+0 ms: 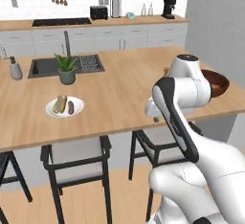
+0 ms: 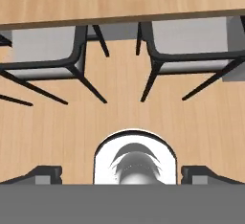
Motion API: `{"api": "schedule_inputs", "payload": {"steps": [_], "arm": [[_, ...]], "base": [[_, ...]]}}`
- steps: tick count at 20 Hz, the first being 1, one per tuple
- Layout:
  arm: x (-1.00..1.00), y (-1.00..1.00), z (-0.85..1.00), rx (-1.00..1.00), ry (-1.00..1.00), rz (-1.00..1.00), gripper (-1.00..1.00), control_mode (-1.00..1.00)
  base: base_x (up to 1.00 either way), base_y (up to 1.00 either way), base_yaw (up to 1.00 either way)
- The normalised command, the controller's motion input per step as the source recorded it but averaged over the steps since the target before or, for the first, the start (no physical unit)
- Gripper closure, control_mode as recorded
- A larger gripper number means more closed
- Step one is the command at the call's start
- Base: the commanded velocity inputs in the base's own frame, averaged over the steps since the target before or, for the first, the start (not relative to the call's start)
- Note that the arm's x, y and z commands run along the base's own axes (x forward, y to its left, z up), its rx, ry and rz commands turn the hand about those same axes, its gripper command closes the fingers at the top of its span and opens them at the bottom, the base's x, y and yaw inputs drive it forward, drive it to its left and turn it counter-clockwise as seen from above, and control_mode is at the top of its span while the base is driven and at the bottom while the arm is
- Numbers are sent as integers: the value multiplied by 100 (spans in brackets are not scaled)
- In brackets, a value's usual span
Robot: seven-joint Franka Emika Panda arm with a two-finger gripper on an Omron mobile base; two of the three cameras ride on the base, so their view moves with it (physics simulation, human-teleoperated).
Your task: Place one bun and one sausage from the bowl on each plate.
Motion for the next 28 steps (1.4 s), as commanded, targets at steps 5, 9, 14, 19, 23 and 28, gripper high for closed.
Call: {"api": "schedule_inputs", "payload": {"steps": [5,9,14,19,23,28], "arm": [[0,0,0,0,0,0,-100,100],[0,0,0,0,0,0,-100,100],[0,0,0,0,0,0,-100,100],[0,0,0,0,0,0,-100,100],[0,0,0,0,0,0,-100,100],[0,0,0,0,0,0,-100,100]], "base": [[-4,-100,1],[-4,-100,6],[-1,-100,8],[0,-100,11],[0,-100,21],[3,-100,35]]}}
